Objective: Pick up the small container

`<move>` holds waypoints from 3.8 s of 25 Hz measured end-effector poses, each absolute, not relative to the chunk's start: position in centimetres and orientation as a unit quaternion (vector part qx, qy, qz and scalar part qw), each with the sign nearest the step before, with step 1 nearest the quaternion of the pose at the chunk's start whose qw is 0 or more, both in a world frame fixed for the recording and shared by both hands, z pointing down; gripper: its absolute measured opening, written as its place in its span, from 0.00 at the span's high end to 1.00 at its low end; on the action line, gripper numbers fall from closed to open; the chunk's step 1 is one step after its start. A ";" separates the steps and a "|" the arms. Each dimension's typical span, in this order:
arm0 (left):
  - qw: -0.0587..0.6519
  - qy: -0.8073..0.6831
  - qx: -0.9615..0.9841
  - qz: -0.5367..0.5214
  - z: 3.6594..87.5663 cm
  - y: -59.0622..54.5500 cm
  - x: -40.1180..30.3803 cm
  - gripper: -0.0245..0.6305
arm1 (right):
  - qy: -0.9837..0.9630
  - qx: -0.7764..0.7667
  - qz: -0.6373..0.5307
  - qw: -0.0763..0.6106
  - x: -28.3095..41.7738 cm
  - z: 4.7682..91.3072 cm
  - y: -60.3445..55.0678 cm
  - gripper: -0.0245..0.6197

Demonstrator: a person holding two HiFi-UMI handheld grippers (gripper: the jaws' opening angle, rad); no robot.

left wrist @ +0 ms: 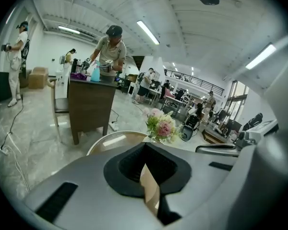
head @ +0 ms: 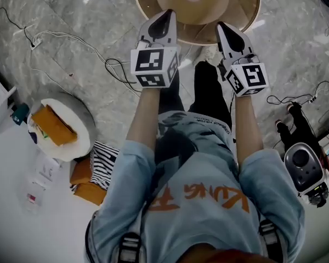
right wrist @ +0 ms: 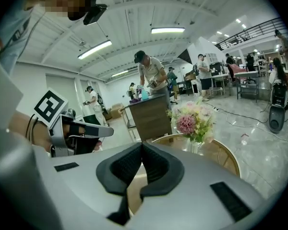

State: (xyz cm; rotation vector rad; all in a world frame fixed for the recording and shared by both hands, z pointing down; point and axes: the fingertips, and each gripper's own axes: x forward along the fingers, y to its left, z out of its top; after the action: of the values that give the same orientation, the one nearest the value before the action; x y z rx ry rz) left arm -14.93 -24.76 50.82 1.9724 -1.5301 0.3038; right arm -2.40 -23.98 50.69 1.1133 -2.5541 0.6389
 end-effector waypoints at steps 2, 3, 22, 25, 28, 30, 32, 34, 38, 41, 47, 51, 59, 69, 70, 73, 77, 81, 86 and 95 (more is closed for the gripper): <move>0.309 -0.578 0.746 0.119 53.1 -25.0 -14.7 0.93 | -0.887 0.379 0.220 0.145 -2.7 52.9 -24.3 0.94; 0.309 -0.576 0.747 0.121 54.2 -25.1 -14.5 0.93 | -0.887 0.379 0.220 0.145 -2.8 54.0 -24.4 0.94; 0.323 -0.537 0.760 0.170 70.2 -24.0 -12.8 0.93 | -0.873 0.396 0.233 0.166 -3.7 71.0 -23.7 0.84; 0.324 -0.531 0.763 0.173 71.0 -23.3 -12.5 0.93 | -0.871 0.403 0.220 0.174 -3.8 72.8 -24.5 0.84; 0.328 -0.527 0.764 0.176 71.0 -23.0 -12.6 0.93 | -0.871 0.410 0.201 0.181 -4.1 73.7 -26.0 0.81; 0.328 -0.525 0.765 0.178 71.0 -23.1 -12.8 0.93 | -0.872 0.414 0.187 0.184 -4.5 74.0 -27.4 0.79; 0.328 -0.524 0.765 0.179 71.0 -23.1 -12.9 0.93 | -0.874 0.416 0.174 0.184 -4.8 74.0 -28.7 0.76; 0.330 -0.524 0.765 0.180 71.0 -23.2 -13.1 0.93 | -0.876 0.415 0.163 0.183 -5.2 74.0 -29.8 0.75; 0.332 -0.524 0.763 0.181 71.6 -23.5 -13.5 0.93 | -0.876 0.423 0.145 0.180 -5.9 74.8 -31.9 0.69; 0.333 -0.524 0.762 0.184 72.5 -23.6 -13.9 0.93 | -0.876 0.427 0.138 0.179 -6.5 76.0 -33.1 0.67; 0.338 -0.524 0.760 0.185 72.4 -23.5 -14.5 0.93 | -0.876 0.435 0.108 0.176 -7.1 75.1 -35.2 0.67; 0.344 -0.523 0.758 0.185 72.4 -23.5 -14.8 0.93 | -0.878 0.435 0.095 0.177 -7.5 75.1 -35.9 0.68; 0.345 -0.519 0.759 0.189 72.7 -23.4 -14.4 0.93 | -0.871 0.456 0.086 0.163 -7.1 75.0 -36.3 0.68; 0.345 -0.518 0.759 0.192 72.4 -23.2 -14.4 0.93 | -0.857 0.465 0.129 0.183 -6.9 75.4 -36.3 0.73; 0.344 -0.519 0.759 0.191 72.2 -23.3 -14.4 0.93 | -0.855 0.465 0.135 0.185 -6.7 75.3 -36.3 0.73; 0.341 -0.521 0.759 0.190 71.8 -23.5 -14.3 0.93 | -0.853 0.463 0.148 0.190 -5.8 74.9 -36.0 0.73; 0.335 -0.523 0.762 0.185 71.0 -23.6 -13.5 0.93 | -0.856 0.456 0.151 0.194 -4.4 73.7 -35.0 0.73; 0.325 -0.536 0.760 0.173 68.9 -24.4 -12.7 0.93 | -0.861 0.449 0.154 0.182 -3.1 70.7 -34.3 0.73; 0.316 -0.551 0.759 0.145 64.0 -25.2 -11.1 0.93 | -0.871 0.433 0.152 0.175 -2.1 65.2 -33.1 0.73; 0.283 -0.585 0.753 0.099 54.2 -27.0 -8.7 0.93 | -0.874 0.443 0.141 0.140 1.5 53.8 -32.0 0.73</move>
State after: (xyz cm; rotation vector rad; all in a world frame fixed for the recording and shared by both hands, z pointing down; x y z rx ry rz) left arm -8.74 -27.04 54.20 2.0169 -1.5670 0.2648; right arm 1.49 -32.02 53.84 1.2792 -2.5249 0.4079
